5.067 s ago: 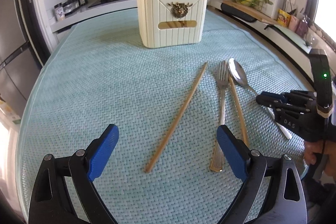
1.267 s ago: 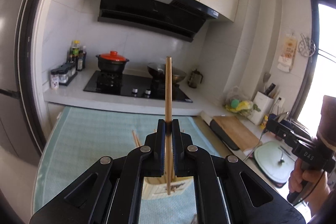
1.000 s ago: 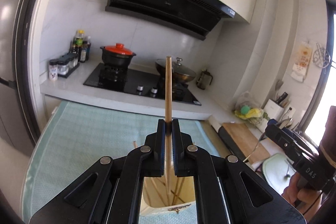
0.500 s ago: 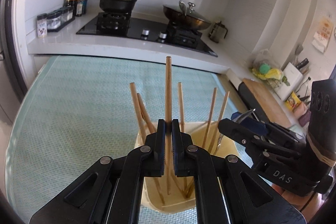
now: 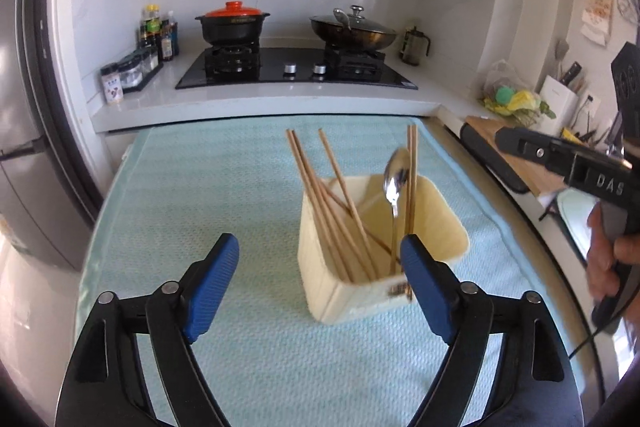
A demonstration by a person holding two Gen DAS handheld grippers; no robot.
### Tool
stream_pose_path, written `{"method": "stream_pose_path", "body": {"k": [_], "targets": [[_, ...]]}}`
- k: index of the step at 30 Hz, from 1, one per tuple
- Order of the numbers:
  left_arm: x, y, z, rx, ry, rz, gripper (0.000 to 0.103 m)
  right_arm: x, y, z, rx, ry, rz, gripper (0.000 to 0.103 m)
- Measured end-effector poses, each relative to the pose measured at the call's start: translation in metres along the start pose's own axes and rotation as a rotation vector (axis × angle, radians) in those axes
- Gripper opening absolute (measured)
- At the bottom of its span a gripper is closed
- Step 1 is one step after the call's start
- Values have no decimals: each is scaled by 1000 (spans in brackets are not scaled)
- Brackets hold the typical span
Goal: Organize utensils
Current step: 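Open the left tool over the box while the right tool releases the spoon into it, then move both open tools back toward the fork and last chopstick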
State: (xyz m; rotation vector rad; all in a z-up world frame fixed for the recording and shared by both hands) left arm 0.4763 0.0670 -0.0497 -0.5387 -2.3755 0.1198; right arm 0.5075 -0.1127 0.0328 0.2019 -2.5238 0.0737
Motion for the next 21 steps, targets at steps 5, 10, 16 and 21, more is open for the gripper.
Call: {"method": "stream_pose_path", "body": {"k": [5,10,16,21], "targets": [[50,-19,67,-60,65,11,92,71,-16,43,82,-14,32,54],[75,-40,142,-50,82,30,94,130,-38,111,99,-46,144,54],[79,-56,216,83,42,29,94,166,-39,220,66,-52,300,54],[71,-64,235,102,56,32,94,159,-19,294,16,21,274,54]]}}
Point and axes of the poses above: each gripper's, at about its wrist camera, not at the fingertips, and x roughly against the way its jaws point, y to its left, z to its underside, the point moved 3 cm from there along -x, roughly the way its jaws point, and after that the axes turned 12 degrees about z, right-handed, at the moved point
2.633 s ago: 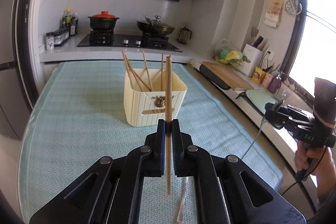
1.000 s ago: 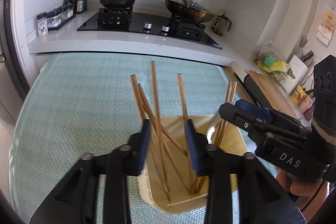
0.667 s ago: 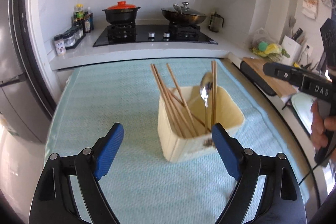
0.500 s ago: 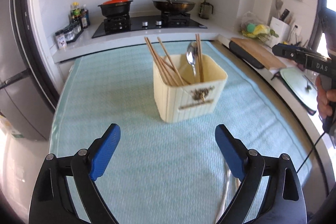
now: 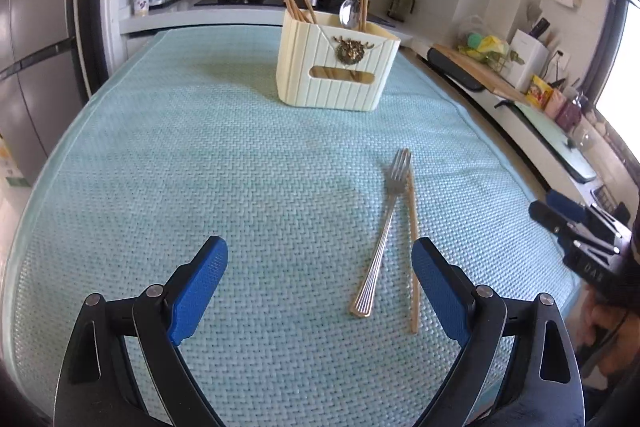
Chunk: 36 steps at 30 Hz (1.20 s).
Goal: Organize utensils
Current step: 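Move both open tools back toward the fork and last chopstick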
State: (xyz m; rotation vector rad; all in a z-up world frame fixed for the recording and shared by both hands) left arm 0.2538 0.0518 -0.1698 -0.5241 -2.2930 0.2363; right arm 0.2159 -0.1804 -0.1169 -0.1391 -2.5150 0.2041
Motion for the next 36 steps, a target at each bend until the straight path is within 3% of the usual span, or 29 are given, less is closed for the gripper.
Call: {"method": "stream_pose_path", "body": {"k": [4,9,12,20,28,36], "targets": [[-1,-9,4,-47,4,-39,94,-5,10,19,9,33,-31,54],[1,-9,8,-38,-6,-42,94,-3,11,19,-47,42,-69,52],[0,-7,10,-28,-2,-49,94,-5,19,21,-30,59,-91,43],[2,-7,11,-44,-11,-73,94,-14,39,35,-20,124,-146,35],[4,-2,10,-21,-22,-79,94,-29,51,32,-21,176,-186,32],[5,-3,10,-17,-28,-84,94,-58,75,6,50,194,-214,32]]}}
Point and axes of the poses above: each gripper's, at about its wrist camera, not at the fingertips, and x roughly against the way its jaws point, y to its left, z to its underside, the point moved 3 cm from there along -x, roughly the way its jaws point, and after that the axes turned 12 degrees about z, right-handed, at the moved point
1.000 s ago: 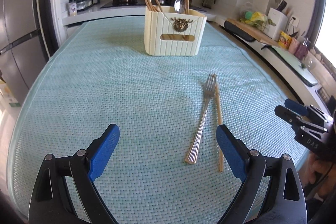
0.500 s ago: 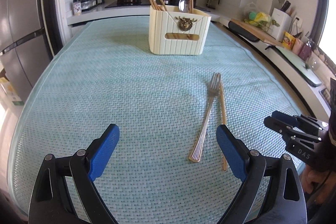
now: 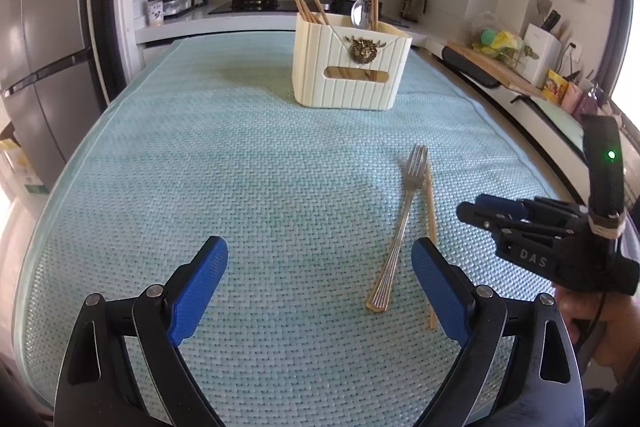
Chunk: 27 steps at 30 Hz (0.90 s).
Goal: Organize utensils
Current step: 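Move both open tools back toward the fork and last chopstick, then close the right tool on the last wooden chopstick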
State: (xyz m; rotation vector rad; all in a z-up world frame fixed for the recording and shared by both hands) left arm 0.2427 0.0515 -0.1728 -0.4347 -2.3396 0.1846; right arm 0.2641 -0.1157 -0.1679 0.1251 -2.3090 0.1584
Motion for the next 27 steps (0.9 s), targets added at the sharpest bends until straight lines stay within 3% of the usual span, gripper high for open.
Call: {"method": "stream_pose_path", "body": {"k": [5,10,16,23,26,27], "targets": [[1,0,2,-1,4,-6,94,-25,7,-22,0,13,-10,32],[1,1,5,-5,12,-12,94,-53,11,-26,24,79,17,13],[-9,2,7,-4,49,11,94,-46,-20,-13,-53,100,77,12],[-56,-30,-17,-98,171,168,94,-30,-55,5,-44,109,171,13],[-88,-44,-33,-148,215,199,94,-24,-64,12,-56,101,156,21],[-101,-48,-37,-160,234,194,94,-22,-66,14,-64,96,155,29]]}}
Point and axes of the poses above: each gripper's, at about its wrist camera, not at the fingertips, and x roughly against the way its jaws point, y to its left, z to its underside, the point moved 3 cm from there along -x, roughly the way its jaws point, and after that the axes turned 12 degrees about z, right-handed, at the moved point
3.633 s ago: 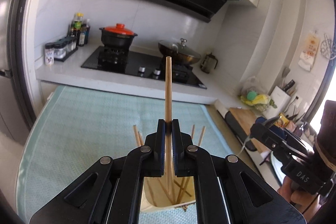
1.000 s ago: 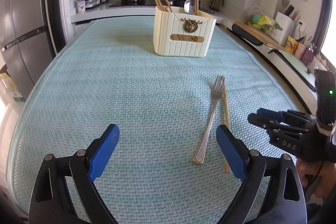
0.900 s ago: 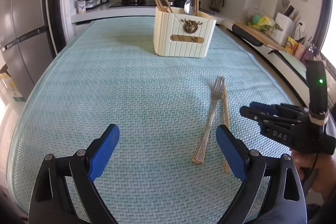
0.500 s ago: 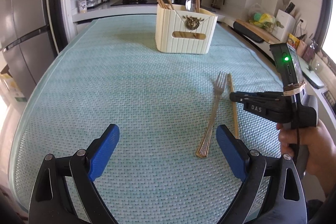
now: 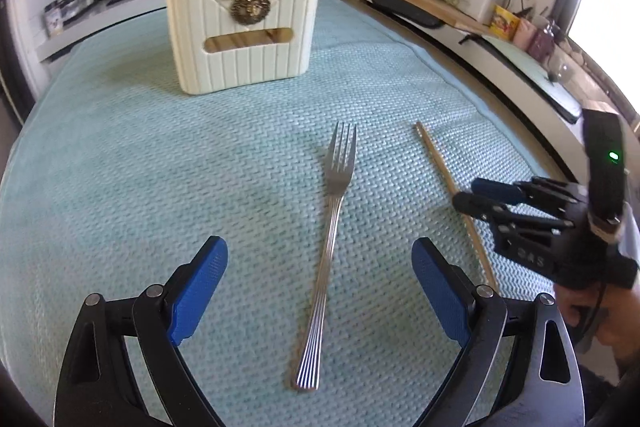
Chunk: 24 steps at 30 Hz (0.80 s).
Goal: Organize utensils
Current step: 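Close the right tool on the last wooden chopstick, then lower the left tool onto the silver fork handle and close it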
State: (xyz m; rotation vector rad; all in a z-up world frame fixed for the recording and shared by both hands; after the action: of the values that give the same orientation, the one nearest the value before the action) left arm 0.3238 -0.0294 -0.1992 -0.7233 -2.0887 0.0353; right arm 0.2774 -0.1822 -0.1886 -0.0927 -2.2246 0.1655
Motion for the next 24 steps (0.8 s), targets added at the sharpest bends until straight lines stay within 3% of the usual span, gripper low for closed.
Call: {"method": "stream_pose_path", "body": {"k": [3,8,14,18,24], "targets": [[-35,-2,-18,-20,57,-20,94,7,-8,7,-24,-8,-10,32],[-75,0,-35,-64,118,-155,89,15,-22,14,-86,-21,-28,32],[-58,32,-34,41,72,-160,81,27,-34,28,-92,-24,-18,32],[-42,54,-23,82,63,-169,80,28,-42,31,-99,-26,-20,32],[-24,63,-16,142,25,-122,81,25,-43,31,-115,-19,-28,32]]}}
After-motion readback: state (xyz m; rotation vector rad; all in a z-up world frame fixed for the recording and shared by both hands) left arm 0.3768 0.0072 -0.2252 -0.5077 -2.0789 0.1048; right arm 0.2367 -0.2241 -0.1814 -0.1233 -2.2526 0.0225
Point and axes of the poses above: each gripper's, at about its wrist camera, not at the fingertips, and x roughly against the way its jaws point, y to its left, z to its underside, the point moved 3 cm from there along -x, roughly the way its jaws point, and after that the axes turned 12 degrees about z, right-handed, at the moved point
